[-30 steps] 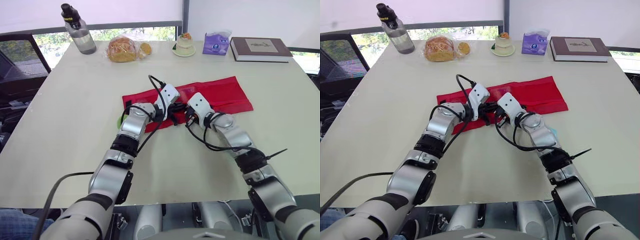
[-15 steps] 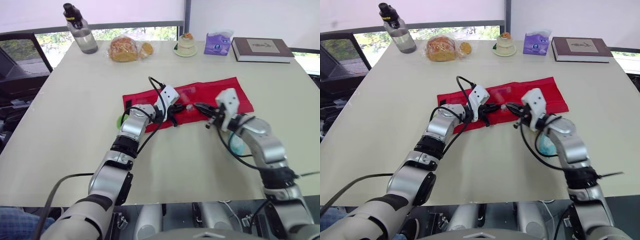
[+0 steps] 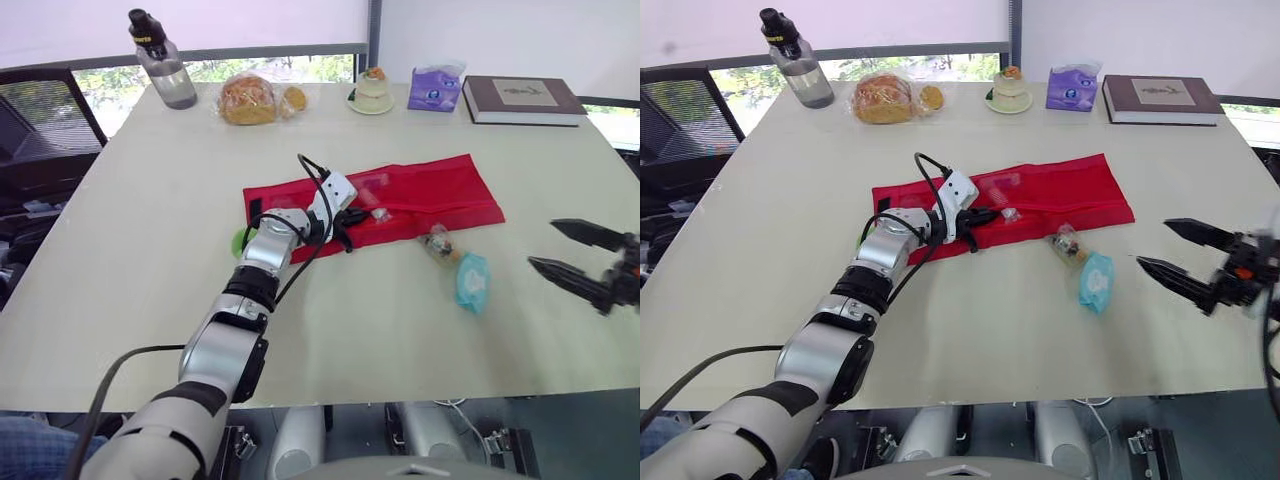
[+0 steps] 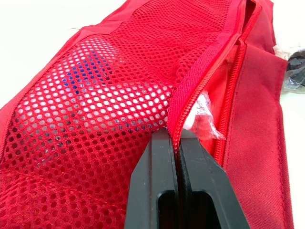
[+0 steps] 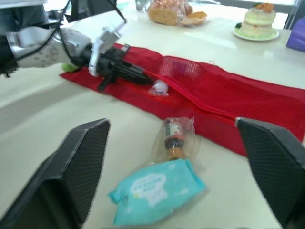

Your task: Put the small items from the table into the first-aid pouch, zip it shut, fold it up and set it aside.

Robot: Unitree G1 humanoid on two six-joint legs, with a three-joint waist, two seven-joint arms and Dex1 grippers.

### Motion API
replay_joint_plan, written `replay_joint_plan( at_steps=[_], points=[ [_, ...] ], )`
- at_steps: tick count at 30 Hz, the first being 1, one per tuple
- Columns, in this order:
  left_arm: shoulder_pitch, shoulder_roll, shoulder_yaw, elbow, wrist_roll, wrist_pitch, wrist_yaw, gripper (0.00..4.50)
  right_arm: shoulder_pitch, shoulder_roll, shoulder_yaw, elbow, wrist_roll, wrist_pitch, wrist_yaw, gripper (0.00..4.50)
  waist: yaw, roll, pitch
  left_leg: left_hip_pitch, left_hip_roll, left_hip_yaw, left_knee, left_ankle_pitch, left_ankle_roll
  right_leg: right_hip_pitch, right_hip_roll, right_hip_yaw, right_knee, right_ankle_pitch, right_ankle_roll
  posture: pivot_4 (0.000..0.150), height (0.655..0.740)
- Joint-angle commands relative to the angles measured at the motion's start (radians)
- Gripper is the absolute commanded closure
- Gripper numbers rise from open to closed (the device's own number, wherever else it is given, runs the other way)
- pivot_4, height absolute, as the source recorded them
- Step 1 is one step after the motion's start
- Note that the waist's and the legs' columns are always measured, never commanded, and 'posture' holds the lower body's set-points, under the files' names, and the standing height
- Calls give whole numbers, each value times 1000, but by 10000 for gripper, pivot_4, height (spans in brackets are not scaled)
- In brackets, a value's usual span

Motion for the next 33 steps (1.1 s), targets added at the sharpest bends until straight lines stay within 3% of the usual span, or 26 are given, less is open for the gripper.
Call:
replay_joint_plan(
  at_steps=[1, 10, 23, 29, 33],
  points=[
    [-36, -6, 5, 38, 6, -44, -7, 45000, 45, -81, -171, 10, 58, 16, 93, 1083, 1, 0, 0, 0, 0, 0, 0, 0, 0, 0, 0, 0, 0, 0, 0, 1500, 7400],
    [-58, -8, 14, 100, 9, -82, -12, 45000, 86, -233, -336, 140, 31, 36, 201, 1083, 0, 0, 0, 0, 0, 1, 0, 0, 0, 0, 0, 1, -1, 0, 0, 1500, 7400],
    [-81, 12, 23, 127, 8, -77, -21, 45000, 100, -229, -367, 162, -3, 24, 228, 1083, -2, 0, 0, 0, 0, 1, 0, 0, 0, 0, 0, 1, -1, 0, 0, 1500, 7400],
    [-66, 9, 17, 113, 12, -77, -17, 45000, 70, -225, -295, 175, -35, -19, 209, 1083, -4, 0, 0, 0, 0, 1, 0, 0, 0, 0, 0, 1, -1, 0, 0, 1500, 7400],
    [-62, 5, 19, 111, 10, -75, -7, 45000, 21, -222, -99, 152, -176, -103, 88, 1083, -7, -1, 0, 0, 1, 1, 0, 0, 0, 0, 1, 1, -1, 0, 1, 1500, 7400]
  ],
)
